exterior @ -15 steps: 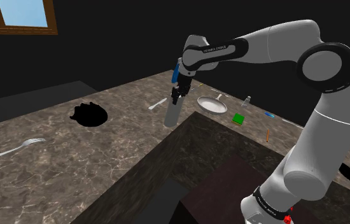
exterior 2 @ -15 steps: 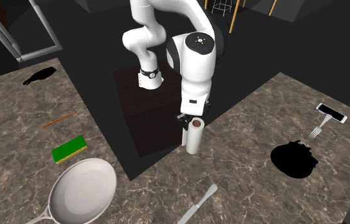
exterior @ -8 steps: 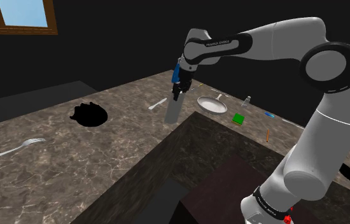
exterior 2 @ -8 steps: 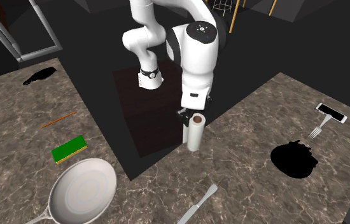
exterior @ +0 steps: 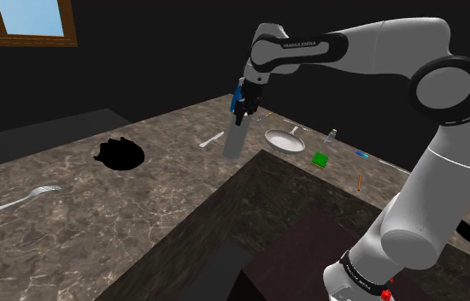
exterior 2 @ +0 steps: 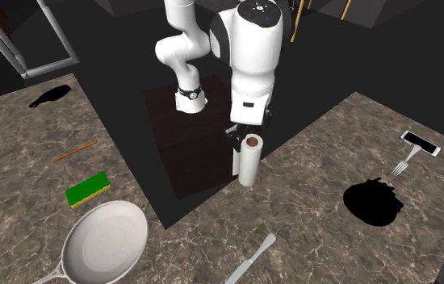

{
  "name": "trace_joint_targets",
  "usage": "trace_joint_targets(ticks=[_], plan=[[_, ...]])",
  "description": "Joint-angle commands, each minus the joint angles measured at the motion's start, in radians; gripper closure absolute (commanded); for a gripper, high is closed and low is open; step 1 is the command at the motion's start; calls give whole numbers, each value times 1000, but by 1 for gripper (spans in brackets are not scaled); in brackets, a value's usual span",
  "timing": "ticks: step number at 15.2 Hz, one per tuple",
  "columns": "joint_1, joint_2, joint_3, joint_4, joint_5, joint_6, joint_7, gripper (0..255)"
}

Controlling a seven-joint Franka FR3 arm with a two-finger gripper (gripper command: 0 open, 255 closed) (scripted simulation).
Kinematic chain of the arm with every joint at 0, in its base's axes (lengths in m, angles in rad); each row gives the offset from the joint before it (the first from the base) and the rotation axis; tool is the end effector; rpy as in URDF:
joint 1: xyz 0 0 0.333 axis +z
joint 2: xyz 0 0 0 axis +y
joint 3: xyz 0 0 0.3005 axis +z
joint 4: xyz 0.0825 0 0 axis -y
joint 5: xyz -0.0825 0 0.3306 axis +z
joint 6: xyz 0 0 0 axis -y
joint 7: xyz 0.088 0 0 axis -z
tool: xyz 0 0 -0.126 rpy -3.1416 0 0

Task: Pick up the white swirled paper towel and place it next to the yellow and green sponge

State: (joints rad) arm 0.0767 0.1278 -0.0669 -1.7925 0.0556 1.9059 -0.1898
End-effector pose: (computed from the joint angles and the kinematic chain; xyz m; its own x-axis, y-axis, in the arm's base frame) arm 0.5451 0.0117 0.4578 0.9835 0.1806 -0.0059 0.1801 -0.9826 -0.0456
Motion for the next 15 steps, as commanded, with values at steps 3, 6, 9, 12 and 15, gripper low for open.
trace_joint_targets(ticks=[3, 6, 9, 12, 15], plan=[[0, -9, 0, 40, -1, -49, 4, 255], [0, -13, 0, 76, -2, -88, 5, 255], [0, -14, 0, 114, -3, -128, 7, 255], [0, -13, 0, 155, -3, -169, 9, 255], [-1, -11, -1, 199, -3, -210, 10, 255]])
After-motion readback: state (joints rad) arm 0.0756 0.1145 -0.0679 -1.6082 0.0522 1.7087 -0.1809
